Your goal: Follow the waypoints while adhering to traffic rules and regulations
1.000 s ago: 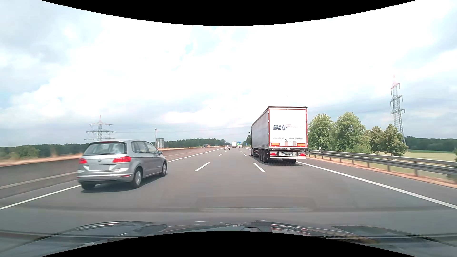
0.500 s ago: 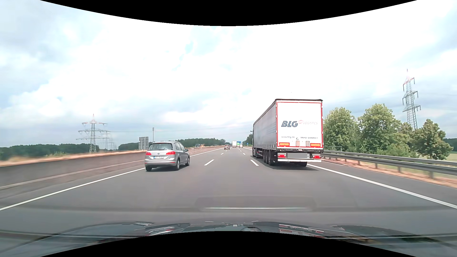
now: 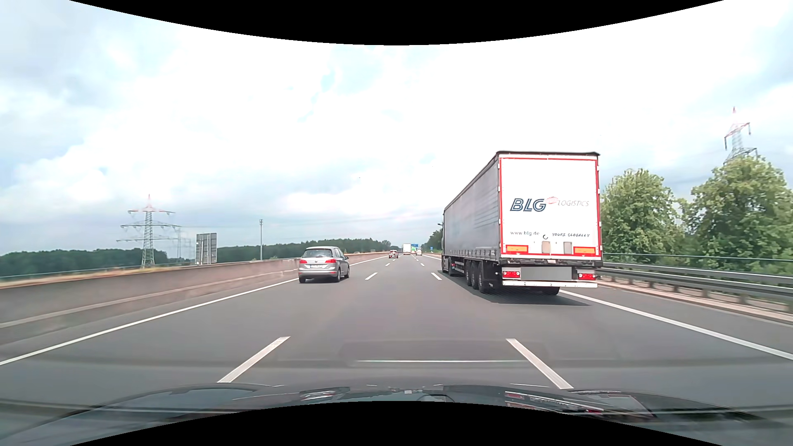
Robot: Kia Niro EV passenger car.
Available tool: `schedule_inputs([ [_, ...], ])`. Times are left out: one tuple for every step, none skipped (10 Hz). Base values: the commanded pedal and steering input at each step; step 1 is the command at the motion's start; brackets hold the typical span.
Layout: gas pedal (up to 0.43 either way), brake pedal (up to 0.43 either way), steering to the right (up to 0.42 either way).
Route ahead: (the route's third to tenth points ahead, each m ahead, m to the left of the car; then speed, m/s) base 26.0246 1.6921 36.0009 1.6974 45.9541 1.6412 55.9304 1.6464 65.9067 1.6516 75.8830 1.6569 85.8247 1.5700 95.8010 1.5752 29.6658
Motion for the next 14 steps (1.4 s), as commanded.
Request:
schedule_inputs([
  [0.248, 0.000, -0.002],
  [0.248, 0.000, -0.001],
  [0.248, 0.000, -0.001],
  [0.248, 0.000, -0.001],
  [0.248, 0.000, -0.001],
  [0.248, 0.000, -0.002],
  [0.248, 0.000, -0.002],
  [0.248, 0.000, -0.002],
  [0.248, 0.000, -0.002],
  [0.248, 0.000, -0.002],
  [0.248, 0.000, -0.001],
  [0.248, 0.000, -0.002],
  [0.248, 0.000, -0.002],
  [0.248, 0.000, -0.002],
])
